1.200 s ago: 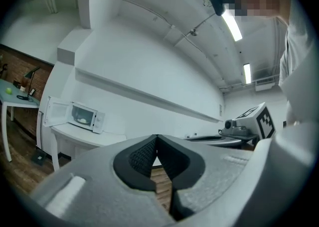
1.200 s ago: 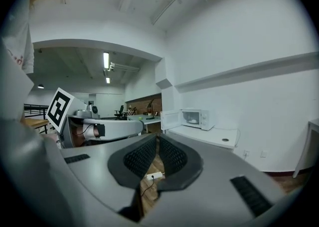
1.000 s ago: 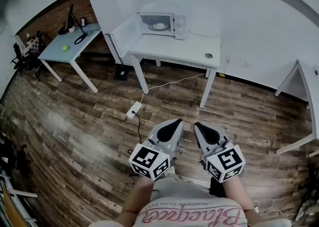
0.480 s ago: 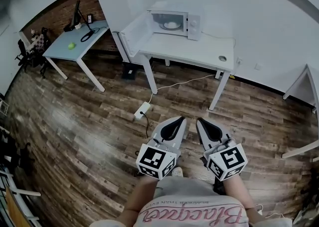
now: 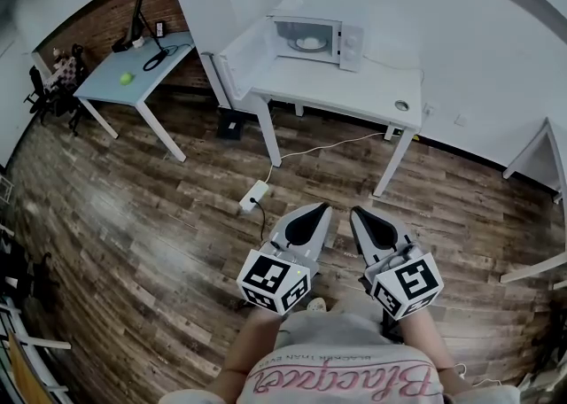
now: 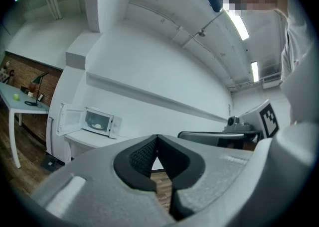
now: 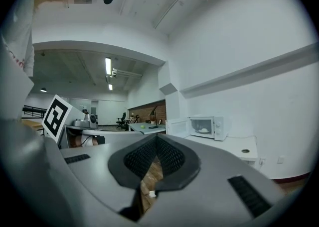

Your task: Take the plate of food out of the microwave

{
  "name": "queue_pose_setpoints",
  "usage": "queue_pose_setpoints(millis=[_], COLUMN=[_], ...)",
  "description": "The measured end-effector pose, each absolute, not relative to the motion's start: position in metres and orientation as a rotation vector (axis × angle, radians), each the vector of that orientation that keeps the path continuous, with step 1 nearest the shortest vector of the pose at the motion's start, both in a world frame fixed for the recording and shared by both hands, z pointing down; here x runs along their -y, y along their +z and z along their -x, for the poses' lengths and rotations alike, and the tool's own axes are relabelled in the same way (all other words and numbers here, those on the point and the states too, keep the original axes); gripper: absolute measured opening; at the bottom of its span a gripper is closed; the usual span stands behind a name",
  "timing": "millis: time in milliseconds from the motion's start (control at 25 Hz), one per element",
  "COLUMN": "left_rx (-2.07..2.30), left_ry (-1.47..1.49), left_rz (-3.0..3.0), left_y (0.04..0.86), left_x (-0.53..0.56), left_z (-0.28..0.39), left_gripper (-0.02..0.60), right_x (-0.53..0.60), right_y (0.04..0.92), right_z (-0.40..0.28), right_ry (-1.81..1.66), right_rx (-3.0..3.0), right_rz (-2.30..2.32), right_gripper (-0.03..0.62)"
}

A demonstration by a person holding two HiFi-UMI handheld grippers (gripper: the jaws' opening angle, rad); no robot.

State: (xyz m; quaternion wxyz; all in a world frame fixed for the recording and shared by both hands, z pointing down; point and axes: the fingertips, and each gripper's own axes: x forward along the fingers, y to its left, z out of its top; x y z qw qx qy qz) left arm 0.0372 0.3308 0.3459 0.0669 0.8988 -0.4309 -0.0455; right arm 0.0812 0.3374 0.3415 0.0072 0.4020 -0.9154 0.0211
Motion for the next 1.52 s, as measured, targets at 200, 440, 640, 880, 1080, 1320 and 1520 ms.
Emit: queue_pose_setpoints(millis=[200,440,640,880,1080,1320,1520], left_rx=[1.307,1.325,1.364,1.376,1.380,1.352,1.353], left_ry=[-0.210,-0.247,-0.229,-0.208,-0.183,-0.157,-0.141], left_rz=[-2.649,-2.579,-2.598,-2.623,-2.641,-2.675,-2.686], left_y=[0.346,0.355,0.353,0.350,0.349,0.348,0.349], left_x=[-0.325,-0.316,-0.302,-0.280,-0.259,-0.230,-0.200], left_z=[-0.024,-0.008,-0.005,0.000,0.003,-0.001,-0.004], left_gripper=[0.005,0.005,0.005,0.005,0.005,0.005,0.005], right_x=[-0.338,-0.332,-0.313,-0.288,-0.266,-0.235,-0.204], right_y=[0.343,0.353,0.357,0.354,0.358,0.357,0.354], right_z=[-0.076,-0.068,-0.061,-0.052,-0.051,-0.051,-0.051], right_ry=[0.098,0.119,0.116,0.098,0.117,0.105,0.057], right_rx=[2.901,2.892,2.891,2.898,2.886,2.878,2.867], right_rz=[-1.232,-1.194,-1.168,-1.150,-1.158,-1.169,-1.164], right_gripper=[0.012,0.012,0.012,0.012,0.012,0.012,0.012])
